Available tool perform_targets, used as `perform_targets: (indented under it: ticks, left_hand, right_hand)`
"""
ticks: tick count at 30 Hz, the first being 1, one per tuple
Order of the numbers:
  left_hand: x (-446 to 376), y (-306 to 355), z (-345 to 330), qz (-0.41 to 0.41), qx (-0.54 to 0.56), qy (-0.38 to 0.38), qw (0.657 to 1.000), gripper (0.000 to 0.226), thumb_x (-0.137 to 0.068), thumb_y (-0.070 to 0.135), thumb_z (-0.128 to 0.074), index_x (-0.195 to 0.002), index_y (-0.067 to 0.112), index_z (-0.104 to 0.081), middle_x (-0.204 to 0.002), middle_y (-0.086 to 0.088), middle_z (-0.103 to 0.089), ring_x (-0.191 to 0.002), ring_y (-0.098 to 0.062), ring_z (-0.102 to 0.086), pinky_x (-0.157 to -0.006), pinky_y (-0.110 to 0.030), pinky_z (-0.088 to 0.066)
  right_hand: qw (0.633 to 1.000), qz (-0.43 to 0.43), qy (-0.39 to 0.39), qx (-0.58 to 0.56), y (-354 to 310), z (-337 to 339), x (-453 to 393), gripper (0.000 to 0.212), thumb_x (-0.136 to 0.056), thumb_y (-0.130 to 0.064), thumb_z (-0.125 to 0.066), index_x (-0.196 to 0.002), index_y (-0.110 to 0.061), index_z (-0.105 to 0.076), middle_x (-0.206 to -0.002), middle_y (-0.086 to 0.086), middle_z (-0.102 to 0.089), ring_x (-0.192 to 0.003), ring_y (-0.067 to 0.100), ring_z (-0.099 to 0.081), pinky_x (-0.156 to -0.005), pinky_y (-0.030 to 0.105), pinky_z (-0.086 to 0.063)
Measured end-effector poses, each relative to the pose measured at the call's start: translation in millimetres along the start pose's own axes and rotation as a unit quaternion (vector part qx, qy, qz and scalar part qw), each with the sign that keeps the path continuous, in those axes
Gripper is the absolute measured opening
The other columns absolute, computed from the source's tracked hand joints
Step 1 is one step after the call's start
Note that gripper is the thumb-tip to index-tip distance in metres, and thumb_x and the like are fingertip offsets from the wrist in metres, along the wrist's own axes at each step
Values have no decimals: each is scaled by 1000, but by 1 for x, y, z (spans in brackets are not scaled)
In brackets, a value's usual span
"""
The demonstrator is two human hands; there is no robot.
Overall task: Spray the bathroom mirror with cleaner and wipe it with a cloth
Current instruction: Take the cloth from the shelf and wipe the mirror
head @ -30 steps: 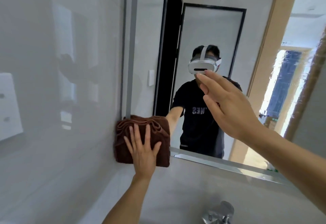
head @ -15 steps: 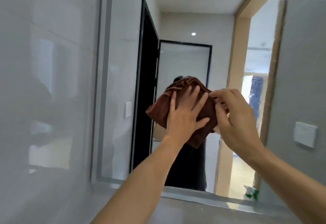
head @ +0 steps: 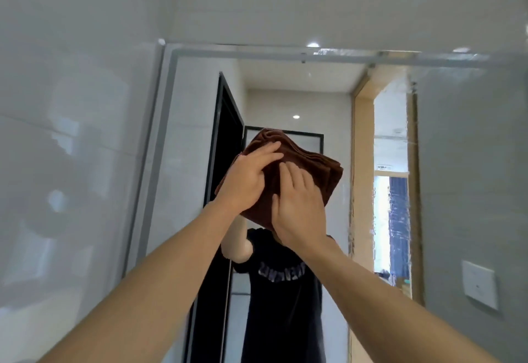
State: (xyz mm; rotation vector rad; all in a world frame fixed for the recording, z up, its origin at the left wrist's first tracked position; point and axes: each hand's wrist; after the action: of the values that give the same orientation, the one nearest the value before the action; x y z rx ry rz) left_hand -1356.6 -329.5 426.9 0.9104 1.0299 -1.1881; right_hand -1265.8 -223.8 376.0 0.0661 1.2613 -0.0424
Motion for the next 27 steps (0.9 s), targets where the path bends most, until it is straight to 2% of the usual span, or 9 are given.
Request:
perform_targets:
  ticks: [3, 5, 7, 9, 14, 17, 20, 23, 27]
  left_hand:
    - [-5, 1, 19, 57, 59, 16, 997, 54, -89, -13, -42, -128, 15, -67, -142, 4, -58, -136, -6, -47, -118, -29, -35]
    - [-10, 0, 31, 68, 69, 75, 992, 46, -90, -8, -47, -122, 15, -71, -135, 5, -62, -128, -7, -54, -112, -35, -43]
    - [-13, -1, 44, 67, 28, 151, 986, 37, -89, -5, -50, -113, 12, -73, -127, 2, -66, -120, -13, -60, -107, -35, -47]
    - [-10, -2, 56, 49, -50, 183, 981, 34, -88, -6, -49, -108, 9, -72, -122, -1, -66, -113, -16, -62, -100, -27, -46]
    - [-3, -11, 75, 37, -198, 155, 967, 27, -93, 4, -53, -115, 14, -66, -126, 4, -59, -116, -12, -54, -87, -25, -41]
    - [-15, -17, 86, 27, -257, 149, 954, 26, -96, 12, -53, -118, 13, -65, -130, -1, -59, -120, -24, -55, -88, -37, -48]
    - [-39, -14, 94, 10, -299, 137, 944, 39, -97, 25, -42, -129, 13, -61, -141, -6, -55, -129, -28, -51, -98, -46, -46]
    - [-77, -1, 84, 5, -313, 135, 940, 39, -101, 24, -45, -138, 15, -56, -149, -7, -48, -136, -28, -44, -108, -45, -38]
    - [-109, 26, 54, -21, -311, 131, 941, 40, -99, 24, -49, -137, 16, -56, -148, -7, -48, -132, -29, -47, -105, -45, -39]
  right_hand:
    - [997, -20, 24, 64, -13, -23, -12, 72, -94, -41, -48, -157, -13, -27, -160, 8, -34, -145, 30, -32, -120, 47, -26]
    - [996, -49, 34, 60, -20, -37, -21, 74, -96, -49, -40, -158, -14, -22, -164, 6, -25, -149, 31, -24, -123, 50, -17]
    - [995, -63, 44, 69, -19, -45, -30, 74, -97, -54, -35, -159, -15, -21, -166, 4, -21, -152, 30, -19, -122, 52, -11]
    - [994, -50, 52, 80, -8, -44, -42, 73, -98, -56, -32, -159, -18, -20, -167, 2, -19, -154, 29, -15, -123, 53, -9]
    - [986, -39, 98, 131, 50, -3, -124, 70, -97, -58, -25, -158, -25, -26, -166, 2, -21, -154, 26, -14, -124, 54, -8]
    - [984, -26, 96, 146, 67, 23, -187, 69, -98, -59, -25, -159, -27, -21, -168, 2, -16, -155, 25, -8, -124, 54, -3]
    - [984, 9, 82, 155, 58, 30, -226, 68, -99, -62, -20, -159, -32, -15, -168, -2, -10, -156, 22, -2, -124, 52, 1]
    - [982, 45, 79, 163, 58, 34, -236, 67, -98, -64, -18, -159, -37, -15, -168, -5, -10, -156, 20, -2, -124, 52, 1]
    - [981, 32, 96, 168, 104, 56, -237, 67, -97, -66, -18, -158, -39, -17, -168, -6, -11, -156, 17, -3, -124, 53, 1]
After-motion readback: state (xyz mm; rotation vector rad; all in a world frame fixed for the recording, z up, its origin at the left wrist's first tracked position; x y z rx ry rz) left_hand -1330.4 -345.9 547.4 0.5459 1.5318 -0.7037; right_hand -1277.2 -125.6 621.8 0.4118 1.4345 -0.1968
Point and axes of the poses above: each hand's wrist, its own x-axis away from the middle knuckle, its own z-axis out of the back of the hand, y = z × x
